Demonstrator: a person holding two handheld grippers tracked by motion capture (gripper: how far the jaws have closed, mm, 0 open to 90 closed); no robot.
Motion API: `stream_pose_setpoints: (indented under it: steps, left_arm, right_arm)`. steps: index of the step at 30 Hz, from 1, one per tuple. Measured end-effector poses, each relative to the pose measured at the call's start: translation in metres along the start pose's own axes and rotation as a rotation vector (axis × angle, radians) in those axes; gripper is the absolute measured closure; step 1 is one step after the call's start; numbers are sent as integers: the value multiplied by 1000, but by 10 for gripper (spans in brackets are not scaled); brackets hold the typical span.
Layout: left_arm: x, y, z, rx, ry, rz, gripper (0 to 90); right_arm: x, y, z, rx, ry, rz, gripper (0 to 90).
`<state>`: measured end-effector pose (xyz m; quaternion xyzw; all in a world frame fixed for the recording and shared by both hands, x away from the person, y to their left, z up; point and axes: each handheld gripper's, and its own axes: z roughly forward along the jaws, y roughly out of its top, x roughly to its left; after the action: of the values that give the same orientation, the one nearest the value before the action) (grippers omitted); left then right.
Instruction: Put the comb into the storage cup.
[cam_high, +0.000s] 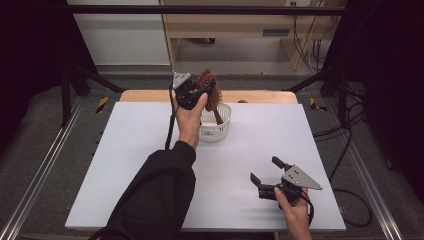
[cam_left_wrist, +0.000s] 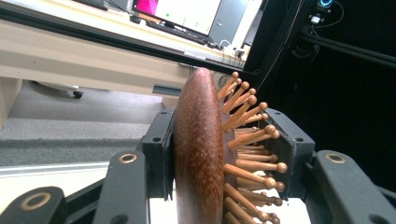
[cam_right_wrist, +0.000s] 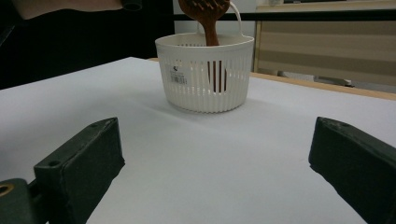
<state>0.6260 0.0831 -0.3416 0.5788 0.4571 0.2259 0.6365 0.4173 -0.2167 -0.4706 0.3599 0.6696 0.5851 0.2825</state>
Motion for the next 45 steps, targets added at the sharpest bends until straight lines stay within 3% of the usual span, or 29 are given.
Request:
stream_pose_setpoints:
  steps: [12, 45]
  left_arm:
    - [-4, -9, 8, 9, -3, -9, 490]
    - [0, -21, 13, 28, -4, -2, 488]
  right_arm:
    - [0, 0, 0, -5, 3, 7, 32]
    - [-1, 0, 0, 1, 5, 10, 31]
